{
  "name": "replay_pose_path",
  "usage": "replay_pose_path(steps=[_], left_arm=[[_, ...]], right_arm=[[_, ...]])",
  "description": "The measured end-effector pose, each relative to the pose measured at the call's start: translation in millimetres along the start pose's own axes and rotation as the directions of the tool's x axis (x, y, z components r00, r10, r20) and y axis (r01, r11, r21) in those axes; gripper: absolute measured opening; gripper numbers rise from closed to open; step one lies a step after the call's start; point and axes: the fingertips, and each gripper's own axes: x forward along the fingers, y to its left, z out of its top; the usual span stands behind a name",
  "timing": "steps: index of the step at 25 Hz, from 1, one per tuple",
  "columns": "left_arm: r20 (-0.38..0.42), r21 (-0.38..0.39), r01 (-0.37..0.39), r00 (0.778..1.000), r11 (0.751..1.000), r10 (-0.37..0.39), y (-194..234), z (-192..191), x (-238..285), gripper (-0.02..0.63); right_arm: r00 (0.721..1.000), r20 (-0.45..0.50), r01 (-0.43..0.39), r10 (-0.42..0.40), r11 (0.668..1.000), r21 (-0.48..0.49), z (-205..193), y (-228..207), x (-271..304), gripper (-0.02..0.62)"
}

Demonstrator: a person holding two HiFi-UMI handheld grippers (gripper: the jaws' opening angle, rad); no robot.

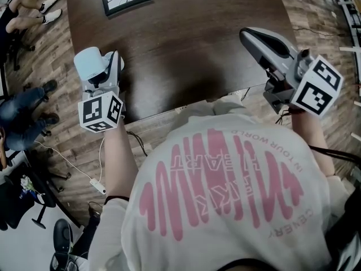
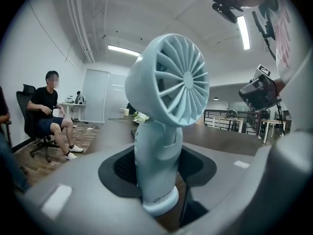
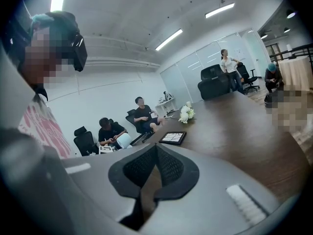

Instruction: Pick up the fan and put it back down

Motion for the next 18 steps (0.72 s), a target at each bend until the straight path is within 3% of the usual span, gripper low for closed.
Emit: replay_pose_path(steps=[4, 10, 16, 18], left_arm=[[0.018, -0.003, 0.033, 0.999, 0.999, -0.032, -31, 9, 9, 0.215], [0.042, -0.01, 0.07, 0.997, 0.997, -0.07, -39, 25, 13, 0.215], [0.101, -0.078, 0.079, 0.992, 0.994, -0.071, -67, 65, 20, 0.215], [0.125, -0.069, 0.086, 0.989, 0.994, -0.077, -73, 79, 19, 0.215]], right_arm=[[1.0, 0.015, -0.005, 0.005, 1.0, 0.008, -1, -13, -18, 0.006], [1.0, 0.017, -0.01, 0.009, 1.0, 0.023, -4, -10, -13, 0.006], [0.999, 0.018, -0.038, 0.037, 0.999, 0.038, 0, -18, -28, 0.006], [0.999, 0.023, -0.04, 0.039, 0.999, 0.032, 1, -19, -28, 0.006]])
